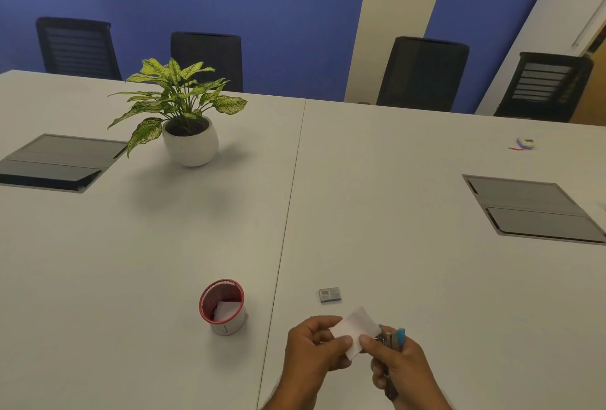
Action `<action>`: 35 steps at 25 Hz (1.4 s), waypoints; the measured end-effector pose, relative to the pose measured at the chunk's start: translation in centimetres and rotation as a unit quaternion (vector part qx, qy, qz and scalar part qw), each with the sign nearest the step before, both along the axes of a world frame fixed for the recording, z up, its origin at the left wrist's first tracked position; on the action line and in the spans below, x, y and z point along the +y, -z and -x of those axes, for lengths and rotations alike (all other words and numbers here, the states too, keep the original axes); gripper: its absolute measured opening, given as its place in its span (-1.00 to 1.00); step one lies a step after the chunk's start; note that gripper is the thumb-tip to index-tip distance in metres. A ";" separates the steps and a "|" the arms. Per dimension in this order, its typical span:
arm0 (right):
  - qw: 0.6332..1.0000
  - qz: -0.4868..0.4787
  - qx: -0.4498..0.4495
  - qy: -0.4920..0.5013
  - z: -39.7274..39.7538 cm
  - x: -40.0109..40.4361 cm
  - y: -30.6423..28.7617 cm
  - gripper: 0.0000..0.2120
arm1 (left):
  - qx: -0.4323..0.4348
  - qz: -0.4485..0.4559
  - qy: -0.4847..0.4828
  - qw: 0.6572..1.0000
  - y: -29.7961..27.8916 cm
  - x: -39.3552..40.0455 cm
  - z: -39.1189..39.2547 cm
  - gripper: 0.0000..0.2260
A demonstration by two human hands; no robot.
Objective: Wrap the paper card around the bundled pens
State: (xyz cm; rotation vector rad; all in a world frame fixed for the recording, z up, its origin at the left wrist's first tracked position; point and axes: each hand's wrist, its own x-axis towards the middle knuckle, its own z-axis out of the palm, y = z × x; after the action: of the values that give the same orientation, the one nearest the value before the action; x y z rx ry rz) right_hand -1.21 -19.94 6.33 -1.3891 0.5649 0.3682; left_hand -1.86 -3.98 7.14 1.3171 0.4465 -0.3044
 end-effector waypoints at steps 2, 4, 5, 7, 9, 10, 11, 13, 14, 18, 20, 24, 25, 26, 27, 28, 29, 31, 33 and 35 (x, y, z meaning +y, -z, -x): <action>1.000 -0.003 -0.005 0.003 -0.1 0.1 -0.2 -0.75 | 0.017 0.031 -0.026 0.999 0.0 -0.1 0.0 -0.76; 1.000 -0.007 -0.014 0.006 -0.1 0.1 -0.3 -0.76 | 0.025 0.048 -0.042 0.998 0.0 -0.2 0.1 -0.77; 1.000 -0.007 -0.019 0.006 -0.1 0.2 -0.4 -0.76 | 0.026 0.053 -0.043 0.997 0.0 -0.3 0.1 -0.77; 1.000 -0.009 -0.028 0.008 -0.2 0.3 -0.6 -0.76 | 0.022 0.055 -0.043 0.997 0.0 -0.6 0.3 -0.78; 0.999 -0.025 -0.028 0.012 -0.3 0.4 -0.8 -0.74 | 0.015 0.046 -0.050 0.998 -0.1 -0.8 0.1 -0.79; 0.999 -0.045 -0.022 0.011 -0.3 0.4 -1.0 -0.74 | 0.012 0.039 -0.058 0.997 -0.1 -0.7 0.0 -0.80; 0.997 -0.075 -0.010 0.009 -0.4 0.4 -1.1 -0.75 | 0.009 0.032 -0.066 0.997 -0.2 -0.7 -0.2 -0.80; 0.993 -0.121 0.013 0.004 -0.3 0.3 -1.3 -0.78 | 0.000 0.014 -0.070 0.997 -0.2 -0.5 -0.7 -0.79; 0.992 -0.127 0.016 -0.003 -0.3 0.3 -1.4 -0.79 | -0.006 0.005 -0.069 0.998 -0.3 -0.5 -0.8 -0.79; 0.997 -0.042 -0.009 -0.069 0.1 0.3 -1.7 -0.78 | -0.020 -0.044 -0.067 0.997 -0.5 -0.4 -1.0 -0.80; 0.995 0.000 -0.017 -0.099 0.2 0.4 -1.7 -0.70 | -0.030 -0.062 -0.065 0.995 -0.7 -0.5 -1.0 -0.78; 0.994 -0.001 -0.032 -0.106 0.1 0.6 -2.1 -0.67 | -0.053 -0.091 -0.033 0.994 -0.9 -0.5 -0.8 -0.79; 0.994 0.001 -0.035 -0.107 0.1 0.5 -2.0 -0.62 | -0.058 -0.093 -0.023 0.994 -0.8 -0.4 -0.7 -0.79; 0.993 0.006 -0.035 -0.110 0.1 0.4 -1.8 -0.58 | -0.060 -0.092 -0.014 0.994 -0.8 -0.4 -0.7 -0.79; 0.993 0.008 -0.034 -0.112 0.1 0.3 -1.7 -0.55 | -0.059 -0.092 -0.006 0.994 -0.7 -0.3 -0.7 -0.79; 0.993 0.007 -0.032 -0.112 0.1 0.3 -1.6 -0.55 | -0.056 -0.093 0.001 0.994 -0.6 -0.3 -0.7 -0.79; 0.994 0.004 -0.031 -0.109 0.1 0.3 -1.5 -0.57 | -0.054 -0.093 0.007 0.994 -0.6 -0.3 -0.7 -0.79; 0.995 -0.007 -0.027 -0.098 0.0 0.4 -1.4 -0.59 | -0.051 -0.094 0.020 0.994 -0.4 -0.4 -0.7 -0.79; 0.996 -0.022 -0.016 -0.090 0.0 0.4 -1.5 -0.59 | -0.046 -0.099 0.035 0.993 -0.3 -0.5 -0.7 -0.77; 0.995 -0.035 0.002 -0.091 0.0 0.4 -1.4 -0.56 | -0.043 -0.103 0.047 0.993 -0.1 -0.5 -0.8 -0.77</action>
State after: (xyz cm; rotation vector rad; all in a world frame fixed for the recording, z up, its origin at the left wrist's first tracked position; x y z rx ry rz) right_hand -1.26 -19.55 7.69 -1.3771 0.4261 0.5333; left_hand -1.08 -4.51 7.25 1.5507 0.3510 -0.2849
